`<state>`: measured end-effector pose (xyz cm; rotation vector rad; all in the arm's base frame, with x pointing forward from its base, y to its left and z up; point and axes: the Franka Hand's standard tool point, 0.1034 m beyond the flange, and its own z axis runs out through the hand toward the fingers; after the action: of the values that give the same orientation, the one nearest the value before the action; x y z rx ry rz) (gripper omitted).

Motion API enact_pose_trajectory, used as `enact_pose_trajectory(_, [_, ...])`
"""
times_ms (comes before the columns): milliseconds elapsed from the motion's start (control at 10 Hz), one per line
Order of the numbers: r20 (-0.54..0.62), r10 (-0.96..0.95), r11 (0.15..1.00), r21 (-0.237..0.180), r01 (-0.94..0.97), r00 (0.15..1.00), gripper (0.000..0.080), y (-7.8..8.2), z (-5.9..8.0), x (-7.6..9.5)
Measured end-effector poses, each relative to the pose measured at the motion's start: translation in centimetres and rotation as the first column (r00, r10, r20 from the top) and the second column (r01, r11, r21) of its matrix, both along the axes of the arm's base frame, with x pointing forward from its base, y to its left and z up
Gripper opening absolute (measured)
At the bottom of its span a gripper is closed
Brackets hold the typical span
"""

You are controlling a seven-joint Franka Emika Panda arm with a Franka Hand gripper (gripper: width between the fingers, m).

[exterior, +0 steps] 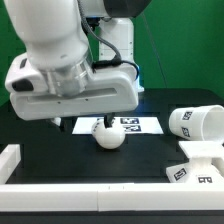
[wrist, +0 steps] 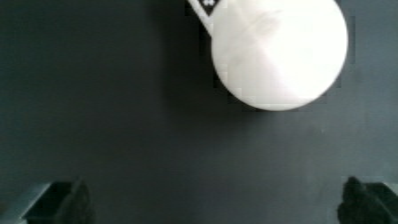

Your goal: Assemble lamp

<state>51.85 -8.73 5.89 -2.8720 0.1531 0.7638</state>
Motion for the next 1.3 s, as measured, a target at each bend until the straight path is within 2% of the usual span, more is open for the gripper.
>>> enact_pose_trajectory(100, [-0.054,0.008,1.0,0.016,-0.007,0.999,0.0698,0.2,-0.2,0.3])
enact_pose_trajectory(200, [-0.149,0.022,0.999,0.039,-0.017,0.989,0.0698,0.2,0.2,-0.4])
enact_pose_trajectory(300, [-0.269,0.036,0.998,0.051,-0.023,0.962,0.0698,-0.1,0.8,0.0])
enact_pose_trajectory(400, [-0.315,0.032,0.999,0.032,-0.023,0.948,0.0698,0.6,0.8,1.0])
enact_pose_trajectory(500, [-0.298,0.024,1.0,0.007,-0.024,0.954,0.0698,1.5,1.0,1.7])
enact_pose_trajectory(600, [-0.279,0.028,1.0,0.002,-0.028,0.96,0.0698,1.9,1.3,1.9])
enact_pose_trajectory(800, [-0.285,0.03,1.0,0.008,-0.029,0.958,0.0698,1.7,1.0,1.6])
enact_pose_trajectory(900, [-0.292,0.016,1.0,-0.007,-0.019,0.956,0.0698,1.9,1.1,1.4])
enact_pose_trajectory(1100, [-0.345,-0.022,0.998,-0.056,0.003,0.938,0.0698,3.6,0.9,-0.2])
enact_pose_trajectory(1300, [-0.354,-0.014,0.998,-0.062,-0.009,0.935,0.0698,4.6,0.1,-1.2])
